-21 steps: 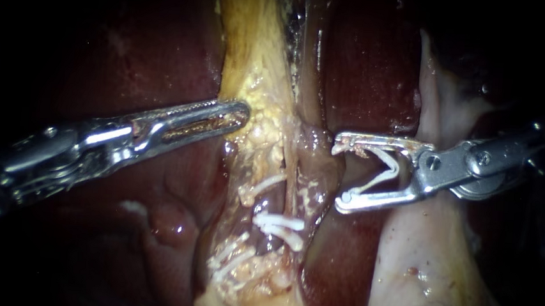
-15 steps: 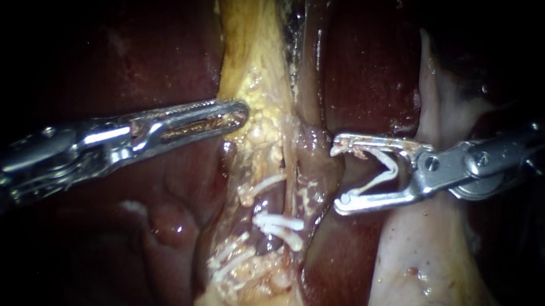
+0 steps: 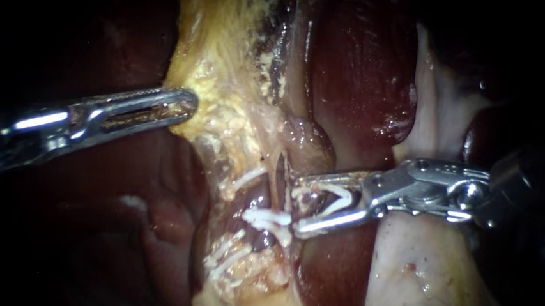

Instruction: Clipping third clip right tube

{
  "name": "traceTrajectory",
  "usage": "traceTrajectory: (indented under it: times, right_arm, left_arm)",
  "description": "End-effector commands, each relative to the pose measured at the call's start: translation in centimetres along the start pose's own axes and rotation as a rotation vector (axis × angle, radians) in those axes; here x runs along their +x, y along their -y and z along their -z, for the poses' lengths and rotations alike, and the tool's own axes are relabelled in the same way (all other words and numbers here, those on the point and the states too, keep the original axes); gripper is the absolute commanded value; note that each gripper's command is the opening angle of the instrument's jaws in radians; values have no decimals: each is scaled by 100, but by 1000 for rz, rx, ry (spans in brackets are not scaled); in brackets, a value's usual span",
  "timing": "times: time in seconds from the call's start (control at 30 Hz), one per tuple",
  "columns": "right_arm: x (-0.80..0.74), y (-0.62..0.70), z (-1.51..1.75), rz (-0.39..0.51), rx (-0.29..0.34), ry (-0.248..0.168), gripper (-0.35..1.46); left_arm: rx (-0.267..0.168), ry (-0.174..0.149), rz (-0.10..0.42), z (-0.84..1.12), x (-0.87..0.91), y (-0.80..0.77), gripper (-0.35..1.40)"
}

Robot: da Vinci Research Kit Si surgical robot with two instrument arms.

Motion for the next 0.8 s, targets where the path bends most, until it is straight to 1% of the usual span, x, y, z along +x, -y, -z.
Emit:
traceTrajectory:
  times: [0.03,0.17,0.23,0.3,0.37,0.47,0.6,0.73,0.8]
  right_arm:
    - [1,-3,-4,2,-4,-1,53]
    - [6,-13,-21,-17,-12,-8,52]
    - [6,-14,-27,-28,-10,-10,52]
    - [4,-13,-32,-43,9,-8,52]
    - [3,-10,-33,-56,23,-18,52]
    - [4,-6,-32,-75,71,-45,51]
    - [7,6,-32,-132,184,-88,48]
    - [10,17,-34,-173,274,-99,42]
    - [12,21,-37,-185,294,-109,41]
  left_arm:
    - [-2,2,0,0,0,2,-35]
    - [-4,3,1,1,0,4,-35]
    - [-4,3,0,2,0,4,-35]
    - [-3,3,0,2,0,4,-35]
    - [-3,3,0,2,0,4,-35]
    - [-3,2,0,2,0,4,-35]
    - [-2,2,0,3,-1,2,-35]
    - [0,1,0,4,-2,-1,-35]
    - [0,0,0,5,-2,-1,-35]
